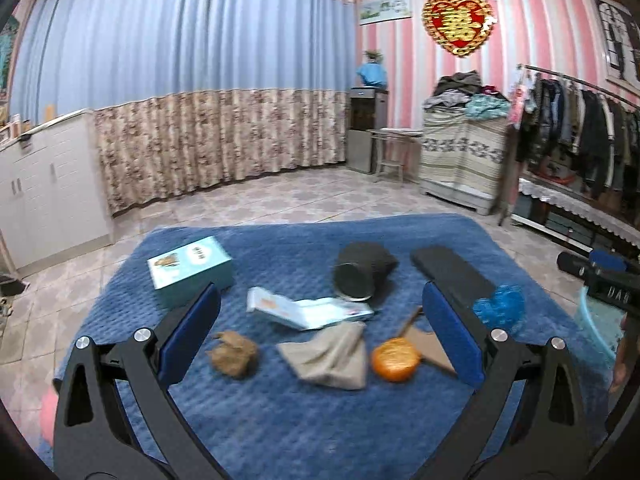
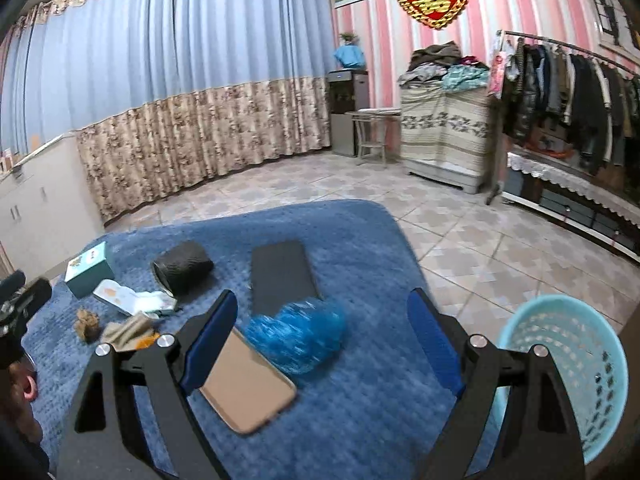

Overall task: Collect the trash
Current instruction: 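Move both open tools back over the rug toward the remaining trash, then grasp the beige cloth with the left tool while the right grasps an orange peel half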

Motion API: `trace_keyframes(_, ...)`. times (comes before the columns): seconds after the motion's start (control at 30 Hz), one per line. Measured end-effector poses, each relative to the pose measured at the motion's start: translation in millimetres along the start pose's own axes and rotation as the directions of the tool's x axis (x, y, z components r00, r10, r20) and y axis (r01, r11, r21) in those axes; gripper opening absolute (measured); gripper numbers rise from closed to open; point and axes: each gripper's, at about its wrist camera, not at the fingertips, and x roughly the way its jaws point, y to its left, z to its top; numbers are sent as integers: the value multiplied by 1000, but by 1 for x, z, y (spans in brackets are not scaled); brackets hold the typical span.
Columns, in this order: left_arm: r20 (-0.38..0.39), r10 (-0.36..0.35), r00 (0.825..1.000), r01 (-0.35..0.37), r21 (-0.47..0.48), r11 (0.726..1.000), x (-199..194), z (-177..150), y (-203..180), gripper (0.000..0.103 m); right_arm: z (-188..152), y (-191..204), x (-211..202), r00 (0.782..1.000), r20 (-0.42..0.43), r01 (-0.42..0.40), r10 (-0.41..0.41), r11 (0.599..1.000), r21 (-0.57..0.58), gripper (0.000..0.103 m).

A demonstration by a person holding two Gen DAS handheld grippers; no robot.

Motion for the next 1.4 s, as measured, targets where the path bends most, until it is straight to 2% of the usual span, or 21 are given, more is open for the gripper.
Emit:
trace_keyframes(0.1,-25,35,999,-35,-4,999,7,-7,15,98,1,8,12,1000,-12,-7,7,999,-40,85)
trace_keyframes(0.2,-64,52,997,-53,-12,999,16,-17,25,98,-15,12,21,999,-17,-37,36,997,-63,86)
trace_keyframes(0.33,-126,74,989,-76,-8,997,40,-34,31,98,-32,11,40,994,-104,-42,38,998,-39,86)
trace_keyframes(0.47,-195,46,980,-50,-14,999,63,-49,26,98,-31,15,39,995,-92,-46,42,998,-43,88)
trace_keyframes(0.57,-273,2,962,-6,-16,1000,84,-53,18,97,-32,22,44,996,-92,-25,17,996,-86,88)
trace_keyframes(0.67,-303,-31,952,19,-42,999,96,-53,11,97,-31,20,49,995,-95,-4,-6,995,-97,88)
trace_keyframes(0.73,-318,-57,946,40,-61,997,103,-53,11,90,-30,16,54,995,-105,-5,-2,998,-69,88)
trace_keyframes(0.77,-339,-82,937,61,-74,995,109,-54,12,82,-31,14,55,994,-111,-6,0,999,-53,88)
trace_keyframes(0.8,-358,-103,928,79,-81,994,113,-55,11,70,-31,12,57,993,-116,-8,3,999,-40,88)
trace_keyframes(0.87,-399,-139,906,112,-90,990,119,-61,8,57,-32,10,58,992,-127,-19,17,1000,-18,88)
trace_keyframes(0.9,-402,-139,905,113,-88,990,119,-62,8,55,-32,12,59,992,-128,-24,22,1000,-16,88)
trace_keyframes(0.97,-383,-152,911,128,-87,988,114,-61,8,47,-33,17,59,991,-128,-30,27,999,-25,88)
trace_keyframes(1.07,-357,-139,924,126,-60,990,104,-60,7,43,-36,27,62,990,-136,-49,44,998,-31,88)
trace_keyframes(1.17,-306,-86,948,84,-21,996,88,-56,10,41,-41,38,64,986,-148,-81,76,996,-29,88)
trace_keyframes(1.27,-239,-13,971,12,-5,1000,71,-51,21,41,-47,58,68,979,-164,-133,124,990,-45,88)
trace_keyframes(1.4,-184,87,979,-88,-1,996,58,-51,41,41,-57,88,72,962,-198,-209,190,974,-81,88)
